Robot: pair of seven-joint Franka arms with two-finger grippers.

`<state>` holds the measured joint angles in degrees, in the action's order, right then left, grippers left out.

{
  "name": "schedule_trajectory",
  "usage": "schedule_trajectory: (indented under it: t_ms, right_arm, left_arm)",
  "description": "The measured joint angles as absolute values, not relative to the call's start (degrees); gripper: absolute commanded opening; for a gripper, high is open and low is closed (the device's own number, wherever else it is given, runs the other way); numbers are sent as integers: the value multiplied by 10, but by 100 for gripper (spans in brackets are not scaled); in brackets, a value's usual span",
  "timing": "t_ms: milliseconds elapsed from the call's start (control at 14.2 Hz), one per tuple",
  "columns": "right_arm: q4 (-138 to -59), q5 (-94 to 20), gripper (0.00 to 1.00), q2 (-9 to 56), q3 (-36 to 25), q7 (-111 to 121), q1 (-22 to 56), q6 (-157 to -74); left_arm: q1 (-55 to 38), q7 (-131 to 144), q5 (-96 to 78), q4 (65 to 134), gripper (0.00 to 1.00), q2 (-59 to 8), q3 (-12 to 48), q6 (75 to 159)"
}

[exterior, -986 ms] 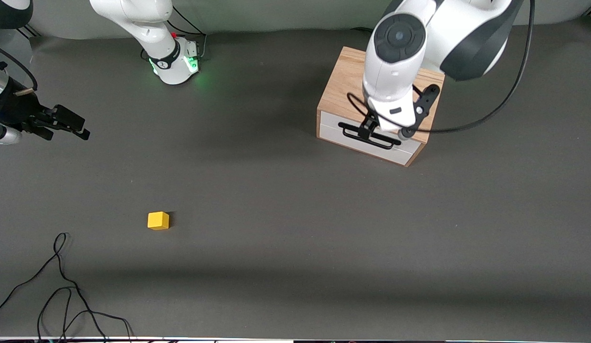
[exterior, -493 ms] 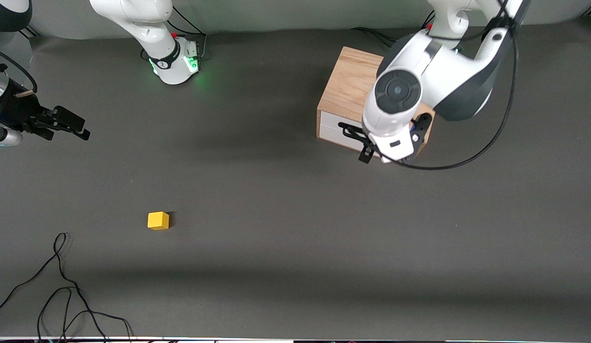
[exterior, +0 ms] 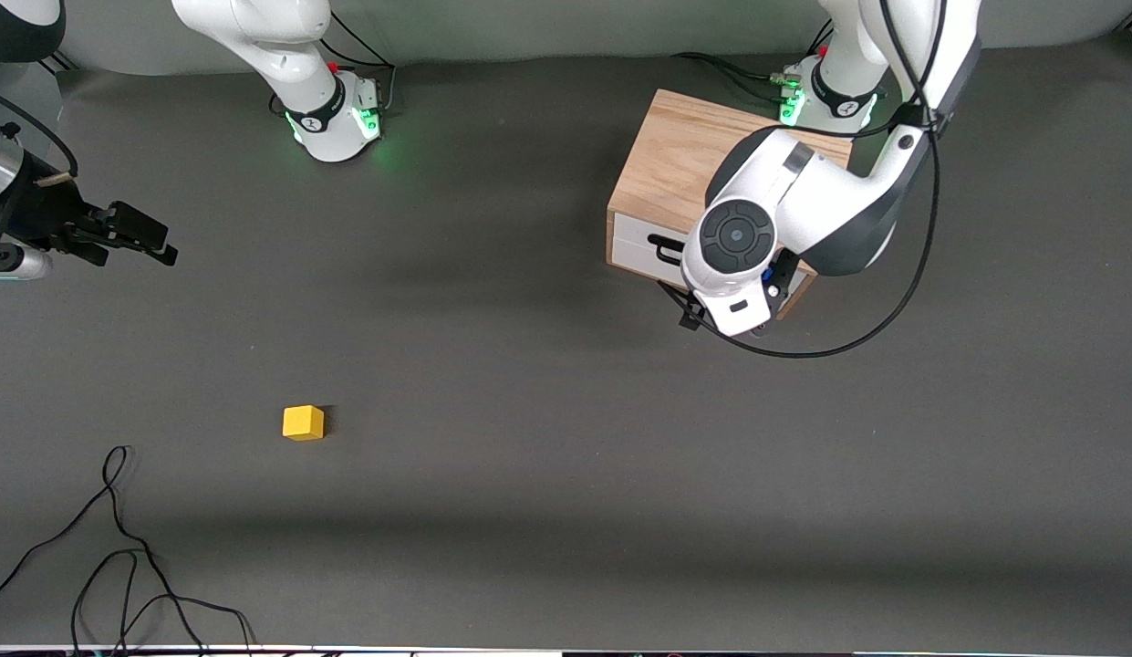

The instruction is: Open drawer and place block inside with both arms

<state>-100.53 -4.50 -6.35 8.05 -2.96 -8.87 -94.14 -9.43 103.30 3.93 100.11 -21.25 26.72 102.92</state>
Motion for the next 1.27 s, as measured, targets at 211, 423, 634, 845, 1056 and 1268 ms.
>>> schedule_trajectory:
  t_ms: [211, 423, 634, 845, 1056, 1268]
  right_arm:
    - [-1006, -45, 100, -61, 81, -30, -88, -941]
    - [-1008, -45, 100, -53, 81, -30, -88, -941]
    - [-1010, -45, 100, -46, 81, -30, -88, -942]
    - [-1010, -45, 100, -44, 81, -30, -88, -944]
    - [-1010, -45, 100, -38, 81, -30, -88, -946]
    - [-1010, -45, 100, -35, 81, -30, -88, -947]
  left_arm:
    - [-94, 1034, 39, 1031, 100, -213, 267, 1053]
    - [-94, 1034, 39, 1052, 100, -214, 267, 1071]
    - [-94, 1035, 39, 1060, 100, -222, 267, 1089]
    - [-94, 1035, 40, 1060, 100, -236, 267, 1098]
    - [-94, 1035, 41, 1060, 100, -243, 267, 1101]
    - [-94, 1036, 51, 1059, 100, -245, 267, 1104]
